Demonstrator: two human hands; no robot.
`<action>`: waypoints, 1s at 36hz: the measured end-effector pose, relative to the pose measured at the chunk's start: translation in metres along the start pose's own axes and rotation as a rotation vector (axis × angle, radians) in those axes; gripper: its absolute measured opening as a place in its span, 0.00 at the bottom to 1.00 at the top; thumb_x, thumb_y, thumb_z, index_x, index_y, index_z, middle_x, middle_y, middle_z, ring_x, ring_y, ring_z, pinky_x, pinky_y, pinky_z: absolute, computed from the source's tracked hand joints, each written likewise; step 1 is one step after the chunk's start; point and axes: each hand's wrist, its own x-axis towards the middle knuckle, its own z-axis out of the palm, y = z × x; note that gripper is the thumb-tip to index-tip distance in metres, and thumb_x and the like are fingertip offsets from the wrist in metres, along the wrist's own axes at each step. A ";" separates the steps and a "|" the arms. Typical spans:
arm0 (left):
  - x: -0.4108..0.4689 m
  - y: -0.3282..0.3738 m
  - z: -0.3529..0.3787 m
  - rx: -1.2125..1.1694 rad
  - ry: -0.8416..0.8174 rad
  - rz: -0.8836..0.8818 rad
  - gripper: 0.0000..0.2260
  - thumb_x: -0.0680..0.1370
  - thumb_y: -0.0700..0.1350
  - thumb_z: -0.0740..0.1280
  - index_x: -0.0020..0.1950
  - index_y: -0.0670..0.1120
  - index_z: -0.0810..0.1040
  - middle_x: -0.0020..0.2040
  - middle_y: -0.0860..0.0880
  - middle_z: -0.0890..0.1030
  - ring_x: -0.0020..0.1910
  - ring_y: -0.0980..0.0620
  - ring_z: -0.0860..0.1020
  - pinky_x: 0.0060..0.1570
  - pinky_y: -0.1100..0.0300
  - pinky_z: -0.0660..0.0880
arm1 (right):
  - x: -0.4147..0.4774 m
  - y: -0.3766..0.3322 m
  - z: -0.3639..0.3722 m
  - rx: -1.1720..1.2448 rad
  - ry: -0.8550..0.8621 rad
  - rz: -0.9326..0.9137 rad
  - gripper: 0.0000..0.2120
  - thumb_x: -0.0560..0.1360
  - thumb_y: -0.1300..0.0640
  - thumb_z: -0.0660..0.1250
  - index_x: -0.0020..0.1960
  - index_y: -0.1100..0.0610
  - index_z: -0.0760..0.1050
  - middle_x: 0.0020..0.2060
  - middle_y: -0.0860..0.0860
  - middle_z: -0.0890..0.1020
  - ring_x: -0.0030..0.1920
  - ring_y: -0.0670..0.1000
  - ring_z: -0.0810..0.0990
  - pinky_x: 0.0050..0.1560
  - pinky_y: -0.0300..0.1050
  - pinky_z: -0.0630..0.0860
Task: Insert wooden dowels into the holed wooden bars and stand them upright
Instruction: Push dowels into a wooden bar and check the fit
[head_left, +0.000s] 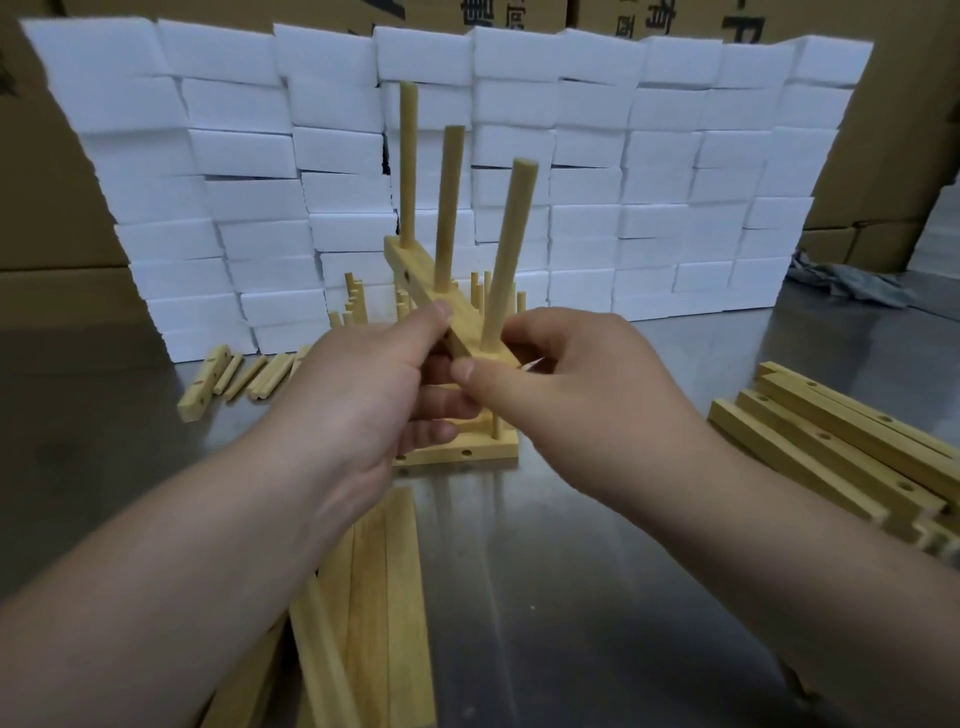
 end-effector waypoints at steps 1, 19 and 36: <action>0.000 0.000 0.000 0.003 0.000 -0.001 0.12 0.78 0.49 0.63 0.43 0.43 0.81 0.31 0.47 0.82 0.22 0.56 0.76 0.20 0.66 0.71 | 0.000 0.002 -0.001 -0.017 0.001 -0.020 0.06 0.70 0.48 0.67 0.35 0.44 0.75 0.26 0.37 0.78 0.29 0.34 0.75 0.26 0.26 0.67; -0.008 -0.011 0.006 0.452 -0.258 0.043 0.09 0.76 0.50 0.63 0.42 0.48 0.80 0.37 0.52 0.83 0.31 0.51 0.80 0.31 0.64 0.74 | 0.028 0.019 -0.035 0.139 0.476 0.079 0.13 0.72 0.54 0.68 0.28 0.48 0.77 0.35 0.56 0.83 0.37 0.56 0.81 0.44 0.52 0.78; -0.015 -0.041 0.010 1.571 -0.618 0.244 0.16 0.78 0.59 0.52 0.41 0.49 0.69 0.34 0.53 0.67 0.39 0.51 0.68 0.33 0.58 0.61 | 0.051 0.106 -0.032 0.095 0.452 0.603 0.13 0.72 0.61 0.66 0.52 0.70 0.77 0.43 0.69 0.79 0.37 0.53 0.69 0.32 0.41 0.61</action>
